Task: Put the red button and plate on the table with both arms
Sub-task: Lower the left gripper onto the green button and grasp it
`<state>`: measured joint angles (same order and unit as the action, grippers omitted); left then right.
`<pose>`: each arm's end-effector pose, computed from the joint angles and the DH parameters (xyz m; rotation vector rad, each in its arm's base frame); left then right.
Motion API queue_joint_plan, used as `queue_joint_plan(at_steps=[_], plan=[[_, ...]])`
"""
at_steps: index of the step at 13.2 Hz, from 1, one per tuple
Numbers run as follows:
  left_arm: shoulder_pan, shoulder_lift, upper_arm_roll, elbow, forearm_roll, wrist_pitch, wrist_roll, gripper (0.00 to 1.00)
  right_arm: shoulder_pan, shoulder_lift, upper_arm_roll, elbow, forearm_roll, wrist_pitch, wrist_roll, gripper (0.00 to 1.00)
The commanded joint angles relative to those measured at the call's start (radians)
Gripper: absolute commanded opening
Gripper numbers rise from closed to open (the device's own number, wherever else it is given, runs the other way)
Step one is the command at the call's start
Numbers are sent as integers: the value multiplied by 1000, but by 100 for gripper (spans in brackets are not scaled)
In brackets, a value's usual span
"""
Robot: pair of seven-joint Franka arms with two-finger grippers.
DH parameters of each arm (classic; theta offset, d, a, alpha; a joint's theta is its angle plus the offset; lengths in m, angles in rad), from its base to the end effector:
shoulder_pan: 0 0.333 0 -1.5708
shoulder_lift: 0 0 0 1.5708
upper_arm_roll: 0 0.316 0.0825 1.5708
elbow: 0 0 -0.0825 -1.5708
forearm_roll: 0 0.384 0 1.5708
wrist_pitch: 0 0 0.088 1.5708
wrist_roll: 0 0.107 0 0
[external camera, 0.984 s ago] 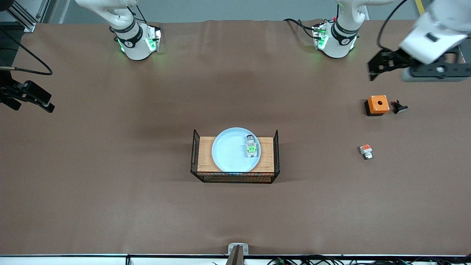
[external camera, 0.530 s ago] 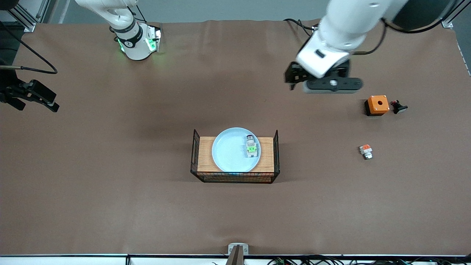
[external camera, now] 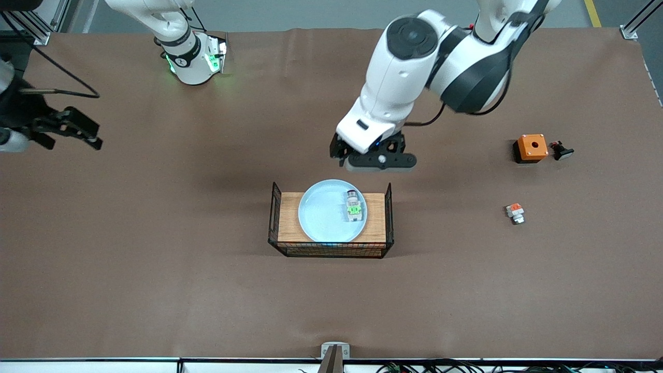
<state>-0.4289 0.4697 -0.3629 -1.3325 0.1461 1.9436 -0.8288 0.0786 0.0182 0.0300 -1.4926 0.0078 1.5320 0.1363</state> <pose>0.5397 -0.4590 0.4920 3.0009 0.0681 0.1578 0.5535 0.0610 0.6477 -3.1303 0.0428 -0.0314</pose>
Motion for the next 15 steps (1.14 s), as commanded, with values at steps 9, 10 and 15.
queue_joint_plan(at_steps=[9,10,15], plan=[[-177,199,225,73,82,136,-27,79,127,19,-4,22,14,-59,310,100],[-179,202,228,73,96,144,-27,76,127,23,-4,22,14,-58,316,100],[-180,221,226,73,96,156,-29,73,157,32,-2,22,20,-32,471,100]])
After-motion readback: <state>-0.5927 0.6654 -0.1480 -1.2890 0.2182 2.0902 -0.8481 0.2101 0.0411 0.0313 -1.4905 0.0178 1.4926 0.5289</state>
